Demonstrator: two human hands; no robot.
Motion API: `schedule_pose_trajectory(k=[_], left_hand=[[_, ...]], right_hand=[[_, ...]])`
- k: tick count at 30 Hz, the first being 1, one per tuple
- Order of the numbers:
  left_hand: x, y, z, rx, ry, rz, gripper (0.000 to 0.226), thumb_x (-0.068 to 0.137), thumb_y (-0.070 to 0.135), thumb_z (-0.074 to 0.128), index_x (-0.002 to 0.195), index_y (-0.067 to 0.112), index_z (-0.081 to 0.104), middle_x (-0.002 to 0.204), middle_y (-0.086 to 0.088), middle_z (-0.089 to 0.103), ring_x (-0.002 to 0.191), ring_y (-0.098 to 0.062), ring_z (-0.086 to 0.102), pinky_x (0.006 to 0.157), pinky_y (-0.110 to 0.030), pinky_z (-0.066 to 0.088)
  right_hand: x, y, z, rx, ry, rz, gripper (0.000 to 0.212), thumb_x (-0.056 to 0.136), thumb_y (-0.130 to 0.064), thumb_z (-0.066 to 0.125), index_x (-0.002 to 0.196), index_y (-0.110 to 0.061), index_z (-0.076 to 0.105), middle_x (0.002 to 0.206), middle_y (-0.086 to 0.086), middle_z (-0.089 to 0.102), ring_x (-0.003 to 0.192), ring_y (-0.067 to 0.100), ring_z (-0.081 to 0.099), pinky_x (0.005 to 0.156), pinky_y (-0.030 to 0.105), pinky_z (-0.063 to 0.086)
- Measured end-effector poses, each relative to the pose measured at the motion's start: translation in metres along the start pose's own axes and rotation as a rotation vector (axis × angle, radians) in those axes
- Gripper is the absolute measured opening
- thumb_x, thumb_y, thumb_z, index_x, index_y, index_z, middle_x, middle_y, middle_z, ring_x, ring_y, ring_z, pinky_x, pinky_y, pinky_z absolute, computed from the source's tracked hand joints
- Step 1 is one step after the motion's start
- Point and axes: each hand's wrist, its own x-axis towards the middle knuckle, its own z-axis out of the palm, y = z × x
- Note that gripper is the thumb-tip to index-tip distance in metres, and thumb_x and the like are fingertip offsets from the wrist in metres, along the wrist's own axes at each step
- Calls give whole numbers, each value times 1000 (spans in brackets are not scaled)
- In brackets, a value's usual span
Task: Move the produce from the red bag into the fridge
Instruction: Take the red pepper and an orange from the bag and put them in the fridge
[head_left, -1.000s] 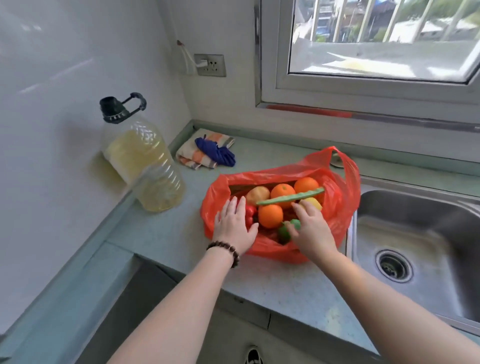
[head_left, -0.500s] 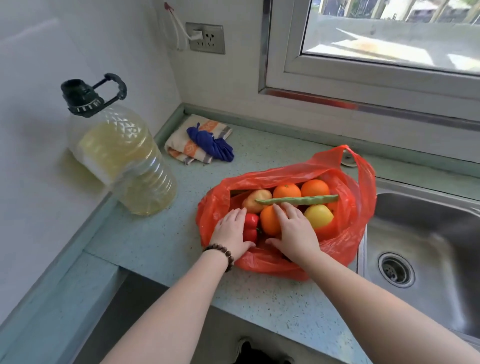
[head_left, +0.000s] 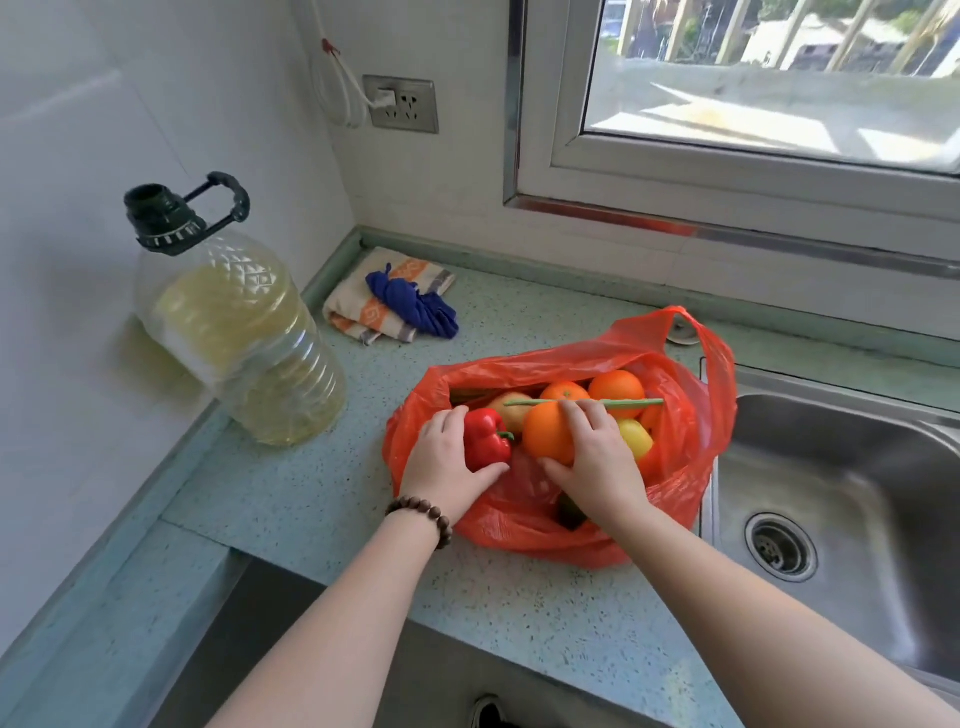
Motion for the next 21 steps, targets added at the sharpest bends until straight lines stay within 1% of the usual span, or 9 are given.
schedule_pose_trajectory(k=[4,9,15,21], left_hand=[[11,27,-14,-1,51,70,86,66,57,73,133,13,41,128,-4,49,122,-22,43,101,-30,36],[24,73,-12,-20,39,180,86,66,55,74,132,10,43,127,-6,50,121,-23,45,102,-32,37],[32,149,16,-50,-85,378,84,68,53,74,132,9,43,126,-7,50,119,-24,44,103,-32,35],[8,225,52,-139,-237,609,77,69,49,73,129,9,44,121,-8,50,114,-26,46,97,-32,36]], right_hand=[[-2,4,-25,27,83,51,78,73,-33,73,139,-16,36,138,7,38,125,28,41,100,38,40],[-16,19,-58,61,205,130,79,70,-35,74,138,-16,38,135,5,40,123,26,42,99,36,40],[-60,59,-99,23,332,288,81,69,-38,75,138,-15,38,133,6,40,122,24,42,98,33,41],[-138,96,-139,-50,523,546,81,69,-38,76,136,-12,40,130,9,42,119,26,43,94,35,42]])
